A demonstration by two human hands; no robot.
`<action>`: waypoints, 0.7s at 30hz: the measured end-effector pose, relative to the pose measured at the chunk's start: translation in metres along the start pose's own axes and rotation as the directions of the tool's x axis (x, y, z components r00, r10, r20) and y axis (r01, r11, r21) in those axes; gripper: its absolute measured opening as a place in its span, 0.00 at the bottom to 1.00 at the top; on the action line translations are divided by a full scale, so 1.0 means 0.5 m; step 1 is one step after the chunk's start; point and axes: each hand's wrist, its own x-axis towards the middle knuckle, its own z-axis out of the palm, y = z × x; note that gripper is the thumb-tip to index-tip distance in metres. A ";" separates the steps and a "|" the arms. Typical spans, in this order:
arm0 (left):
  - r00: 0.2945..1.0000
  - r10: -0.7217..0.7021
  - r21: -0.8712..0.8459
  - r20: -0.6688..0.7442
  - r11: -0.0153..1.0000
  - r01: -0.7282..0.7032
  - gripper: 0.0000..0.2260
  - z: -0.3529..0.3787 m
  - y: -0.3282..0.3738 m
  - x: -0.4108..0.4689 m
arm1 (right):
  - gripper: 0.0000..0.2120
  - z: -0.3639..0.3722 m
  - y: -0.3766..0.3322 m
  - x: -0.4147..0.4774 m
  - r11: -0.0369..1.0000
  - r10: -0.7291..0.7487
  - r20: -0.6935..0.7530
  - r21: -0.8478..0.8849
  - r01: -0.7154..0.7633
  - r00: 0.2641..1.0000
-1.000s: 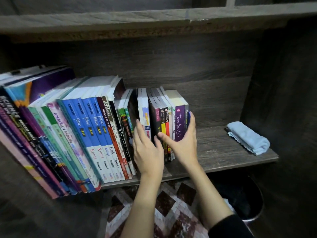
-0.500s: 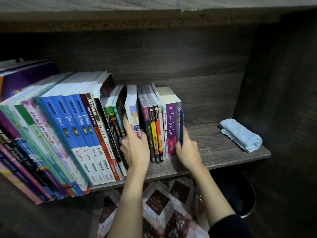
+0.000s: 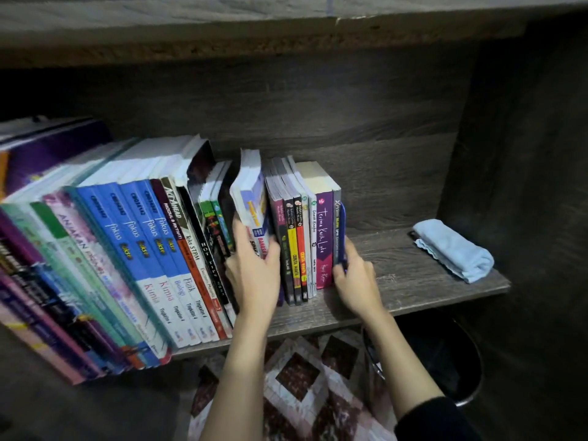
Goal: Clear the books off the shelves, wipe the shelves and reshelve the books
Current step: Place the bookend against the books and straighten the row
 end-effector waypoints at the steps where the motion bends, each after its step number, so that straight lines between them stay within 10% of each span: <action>1: 1.000 -0.001 0.009 0.027 1.000 0.000 0.21 0.000 -0.002 -0.004 | 0.30 0.002 0.001 0.001 1.000 0.009 -0.017 0.021 -0.008 1.000; 21: 0.997 0.032 0.117 0.064 0.992 -0.039 0.26 -0.020 -0.010 0.001 | 0.22 0.021 0.006 0.027 0.933 0.022 0.014 0.359 -0.026 1.000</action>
